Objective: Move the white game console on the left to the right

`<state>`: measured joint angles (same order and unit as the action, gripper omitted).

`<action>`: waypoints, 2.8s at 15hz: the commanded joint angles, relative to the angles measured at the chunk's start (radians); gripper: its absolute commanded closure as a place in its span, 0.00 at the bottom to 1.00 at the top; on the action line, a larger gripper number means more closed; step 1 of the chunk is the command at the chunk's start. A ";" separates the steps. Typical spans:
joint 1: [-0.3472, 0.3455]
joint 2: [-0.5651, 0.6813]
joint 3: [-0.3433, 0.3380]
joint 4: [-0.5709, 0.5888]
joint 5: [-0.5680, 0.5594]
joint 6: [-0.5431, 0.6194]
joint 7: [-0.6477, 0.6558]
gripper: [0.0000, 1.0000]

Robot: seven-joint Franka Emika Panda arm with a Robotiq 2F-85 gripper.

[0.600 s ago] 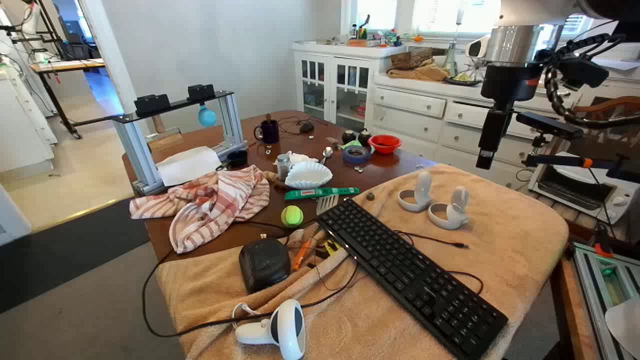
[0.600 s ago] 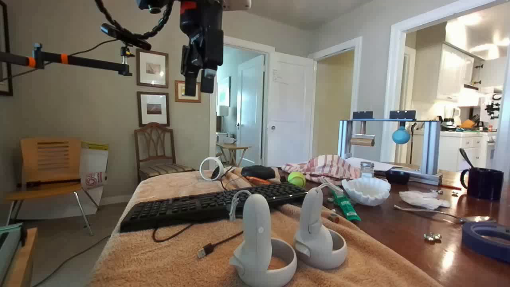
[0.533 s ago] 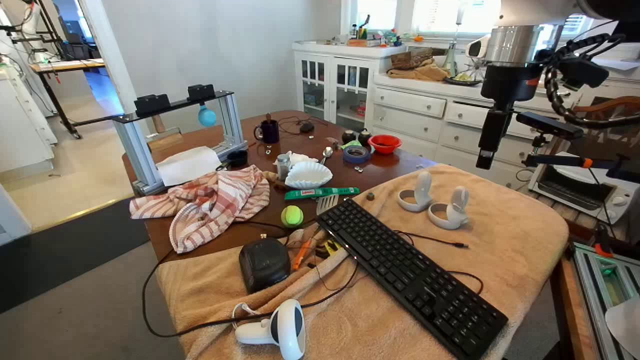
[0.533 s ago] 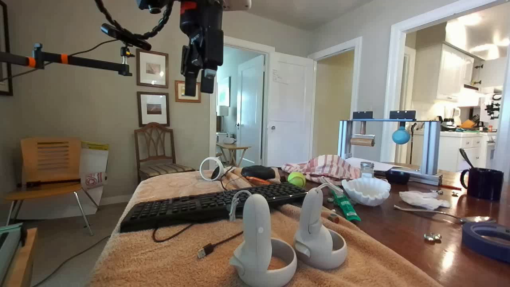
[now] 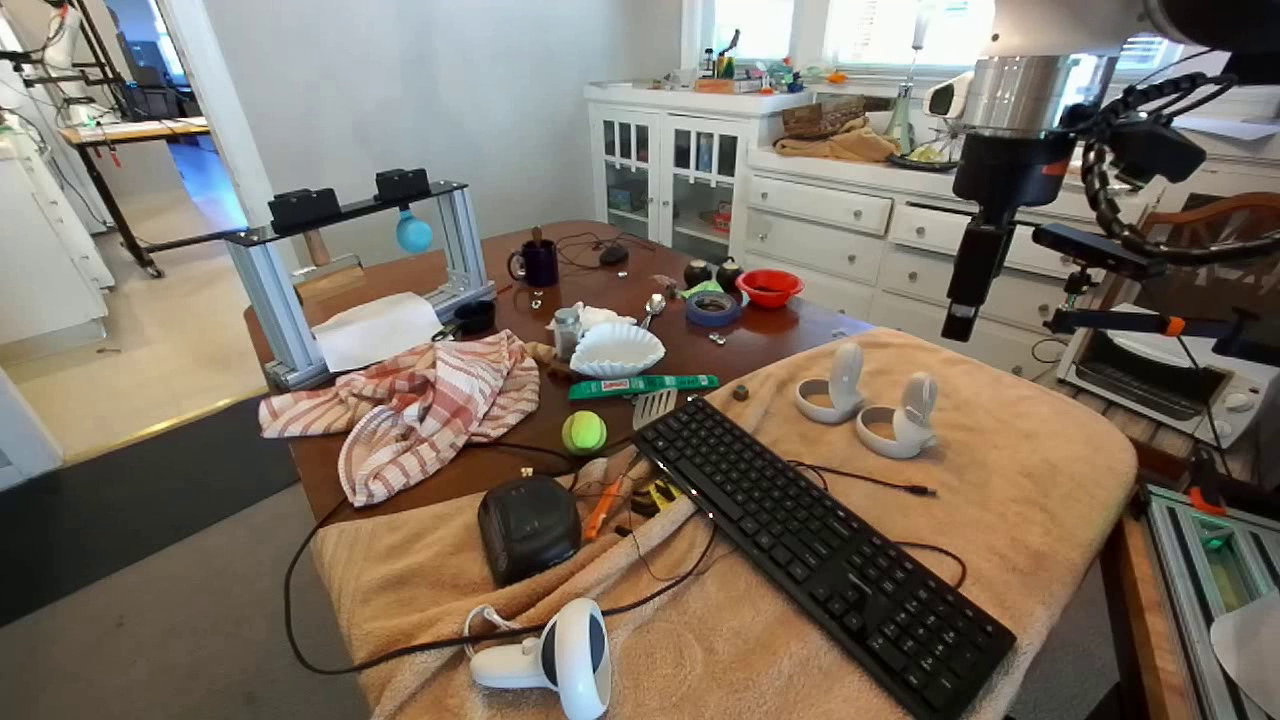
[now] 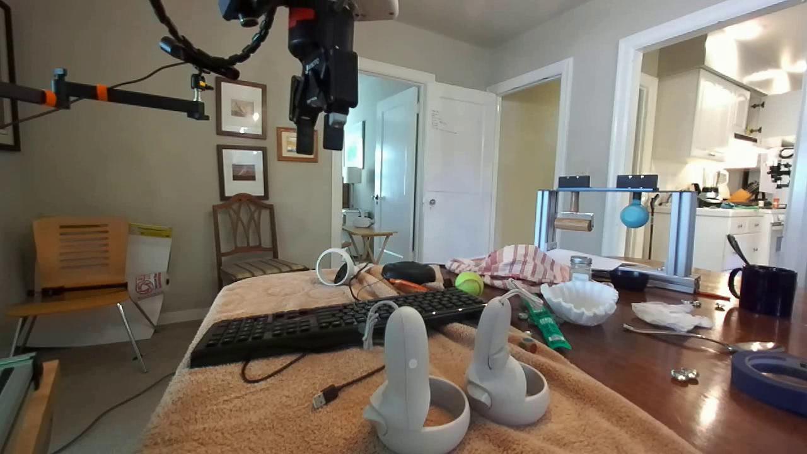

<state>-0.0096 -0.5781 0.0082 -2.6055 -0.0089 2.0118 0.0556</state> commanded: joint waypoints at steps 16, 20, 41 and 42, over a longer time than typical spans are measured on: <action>0.148 0.822 0.109 0.761 0.187 0.048 -0.292 0.00; 0.176 0.971 0.151 0.954 0.141 -0.025 -0.267 0.00; 0.333 1.247 0.191 1.238 -0.031 -0.101 -0.180 0.00; 0.316 1.264 0.201 1.262 -0.017 -0.105 -0.224 0.00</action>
<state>0.3440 0.6502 0.1821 -1.3846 -0.0556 1.9097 -0.0924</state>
